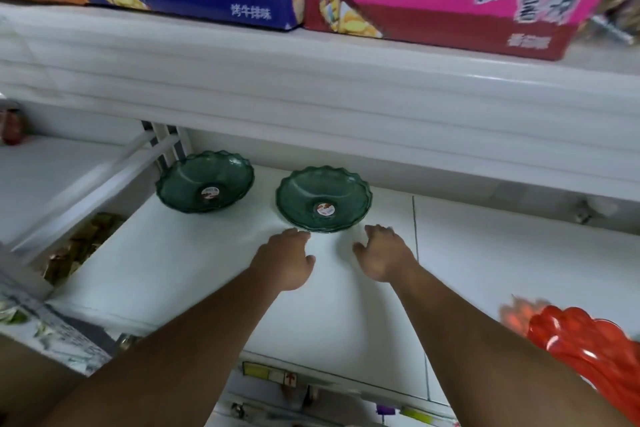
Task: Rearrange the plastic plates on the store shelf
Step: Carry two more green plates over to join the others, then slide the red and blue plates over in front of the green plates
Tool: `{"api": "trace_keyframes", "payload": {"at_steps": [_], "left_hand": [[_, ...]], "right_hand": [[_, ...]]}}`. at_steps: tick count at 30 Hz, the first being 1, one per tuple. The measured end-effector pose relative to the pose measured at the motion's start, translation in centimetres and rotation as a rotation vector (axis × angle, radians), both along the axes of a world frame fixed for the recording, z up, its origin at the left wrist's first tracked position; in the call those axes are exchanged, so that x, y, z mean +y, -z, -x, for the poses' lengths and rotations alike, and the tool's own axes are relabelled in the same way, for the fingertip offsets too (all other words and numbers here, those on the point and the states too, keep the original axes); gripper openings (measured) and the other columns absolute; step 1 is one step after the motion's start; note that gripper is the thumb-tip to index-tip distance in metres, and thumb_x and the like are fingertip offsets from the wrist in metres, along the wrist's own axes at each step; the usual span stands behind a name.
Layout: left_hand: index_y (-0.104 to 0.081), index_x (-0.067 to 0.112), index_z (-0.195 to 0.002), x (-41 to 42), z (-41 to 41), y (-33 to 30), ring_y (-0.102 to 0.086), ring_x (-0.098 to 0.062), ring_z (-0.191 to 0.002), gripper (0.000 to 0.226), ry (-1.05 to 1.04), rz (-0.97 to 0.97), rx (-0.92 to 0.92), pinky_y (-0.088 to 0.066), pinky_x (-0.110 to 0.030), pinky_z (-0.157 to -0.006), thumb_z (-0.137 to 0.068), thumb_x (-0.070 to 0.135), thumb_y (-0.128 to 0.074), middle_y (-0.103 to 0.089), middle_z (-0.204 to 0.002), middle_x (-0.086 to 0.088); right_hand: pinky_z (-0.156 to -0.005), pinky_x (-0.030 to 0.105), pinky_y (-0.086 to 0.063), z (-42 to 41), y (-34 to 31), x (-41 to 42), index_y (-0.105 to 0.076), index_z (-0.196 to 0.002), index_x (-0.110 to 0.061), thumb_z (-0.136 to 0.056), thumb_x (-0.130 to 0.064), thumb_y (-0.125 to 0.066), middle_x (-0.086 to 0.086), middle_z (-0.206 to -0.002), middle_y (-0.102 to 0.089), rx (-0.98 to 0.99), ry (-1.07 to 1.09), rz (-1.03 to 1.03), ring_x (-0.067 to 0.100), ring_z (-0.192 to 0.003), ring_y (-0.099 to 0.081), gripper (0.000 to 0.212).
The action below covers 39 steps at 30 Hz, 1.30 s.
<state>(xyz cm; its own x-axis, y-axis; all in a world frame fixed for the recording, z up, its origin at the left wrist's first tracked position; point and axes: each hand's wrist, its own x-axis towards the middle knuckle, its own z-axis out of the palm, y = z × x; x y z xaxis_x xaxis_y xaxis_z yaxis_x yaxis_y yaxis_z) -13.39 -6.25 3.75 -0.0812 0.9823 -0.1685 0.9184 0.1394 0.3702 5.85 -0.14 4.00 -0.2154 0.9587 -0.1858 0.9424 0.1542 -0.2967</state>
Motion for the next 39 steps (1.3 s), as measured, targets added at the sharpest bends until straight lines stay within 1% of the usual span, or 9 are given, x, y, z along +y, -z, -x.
{"api": "trace_keyframes", "payload": {"at_steps": [2,4,6,9,16,21,30,35,39], "left_hand": [[-0.031,0.021,-0.151,-0.4,-2.1,-1.3,-0.033,-0.027,-0.142,0.062,0.035,-0.024,0.127,-0.033,-0.042,-0.113,-0.095,0.043,-0.044,-0.03,-0.159,-0.003],[-0.03,0.021,-0.151,-1.2,-4.5,-2.4,-0.031,-0.028,-0.143,0.061,0.034,-0.013,0.197,-0.032,-0.043,-0.113,-0.095,0.044,-0.043,-0.028,-0.16,-0.005],[-0.029,0.021,-0.151,-2.2,-6.8,-3.0,-0.03,-0.029,-0.144,0.061,0.03,0.007,0.24,-0.031,-0.045,-0.113,-0.096,0.045,-0.041,-0.026,-0.161,-0.006],[-0.027,0.021,-0.151,-3.8,-9.9,-3.4,-0.03,-0.031,-0.143,0.061,0.034,0.048,0.289,-0.032,-0.046,-0.112,-0.097,0.044,-0.04,-0.026,-0.16,-0.008],[-0.022,0.022,-0.153,-6.5,-16.0,-4.2,-0.025,-0.031,-0.146,0.061,0.085,0.058,0.327,-0.029,-0.045,-0.113,-0.098,0.044,-0.037,-0.019,-0.162,-0.007],[-0.026,0.023,-0.152,-8.1,-18.7,-4.2,-0.027,-0.028,-0.145,0.06,0.162,0.007,0.286,-0.029,-0.043,-0.112,-0.097,0.043,-0.038,-0.023,-0.161,-0.006],[-0.025,0.025,-0.153,-10.9,-24.9,-3.3,-0.025,-0.026,-0.146,0.061,0.242,0.01,0.149,-0.03,-0.04,-0.111,-0.096,0.044,-0.039,-0.023,-0.162,-0.003],[-0.028,0.023,-0.152,-12.5,-30.1,-3.9,-0.029,-0.027,-0.143,0.06,0.292,-0.026,0.172,-0.033,-0.039,-0.109,-0.097,0.043,-0.04,-0.029,-0.158,-0.005],[-0.023,0.024,-0.154,-13.2,-35.2,-4.3,-0.022,-0.026,-0.148,0.062,0.263,-0.062,0.177,-0.027,-0.04,-0.114,-0.097,0.045,-0.039,-0.02,-0.163,-0.005]], "right_hand": [[-0.115,0.048,-0.032,-1.1,-0.4,-1.3,-0.041,-0.144,-0.009,-0.098,-0.046,-0.036,0.016,-0.151,-0.044,-0.112,-0.105,-0.031,0.036,-0.142,-0.034,0.06],[-0.122,0.051,-0.019,-2.5,-1.1,-2.7,-0.03,-0.153,-0.011,-0.099,-0.048,-0.032,0.014,-0.163,-0.027,-0.172,-0.177,-0.037,0.035,-0.152,-0.016,0.066],[-0.124,0.051,-0.01,-4.0,-1.8,-4.2,-0.021,-0.157,-0.012,-0.101,-0.049,-0.029,0.013,-0.168,-0.016,-0.205,-0.239,-0.039,0.033,-0.155,-0.005,0.068],[-0.125,0.05,-0.005,-6.6,-2.4,-6.2,-0.015,-0.159,-0.013,-0.102,-0.05,-0.027,0.011,-0.169,-0.009,-0.236,-0.294,-0.032,0.031,-0.155,0.001,0.07],[-0.124,0.049,-0.004,-12.6,-3.1,-10.3,-0.012,-0.159,-0.012,-0.102,-0.05,-0.026,0.011,-0.169,-0.007,-0.233,-0.25,-0.047,0.03,-0.156,0.001,0.071],[-0.124,0.049,-0.005,-15.9,-4.2,-13.6,-0.013,-0.159,-0.011,-0.102,-0.05,-0.028,0.012,-0.169,-0.009,-0.197,-0.139,-0.031,0.031,-0.155,-0.002,0.071],[-0.124,0.05,-0.01,-22.6,-5.0,-18.7,-0.02,-0.157,-0.009,-0.101,-0.049,-0.032,0.014,-0.167,-0.017,-0.238,-0.007,-0.037,0.032,-0.155,-0.008,0.07],[-0.124,0.048,-0.008,-27.7,-5.5,-20.4,-0.016,-0.159,-0.012,-0.1,-0.05,-0.032,0.011,-0.168,-0.015,-0.206,0.044,-0.036,0.03,-0.155,-0.006,0.072],[-0.124,0.047,-0.008,-33.1,-5.6,-21.3,-0.019,-0.158,-0.013,-0.099,-0.052,-0.033,0.011,-0.168,-0.017,-0.172,0.061,-0.066,0.03,-0.155,-0.008,0.073]]}}
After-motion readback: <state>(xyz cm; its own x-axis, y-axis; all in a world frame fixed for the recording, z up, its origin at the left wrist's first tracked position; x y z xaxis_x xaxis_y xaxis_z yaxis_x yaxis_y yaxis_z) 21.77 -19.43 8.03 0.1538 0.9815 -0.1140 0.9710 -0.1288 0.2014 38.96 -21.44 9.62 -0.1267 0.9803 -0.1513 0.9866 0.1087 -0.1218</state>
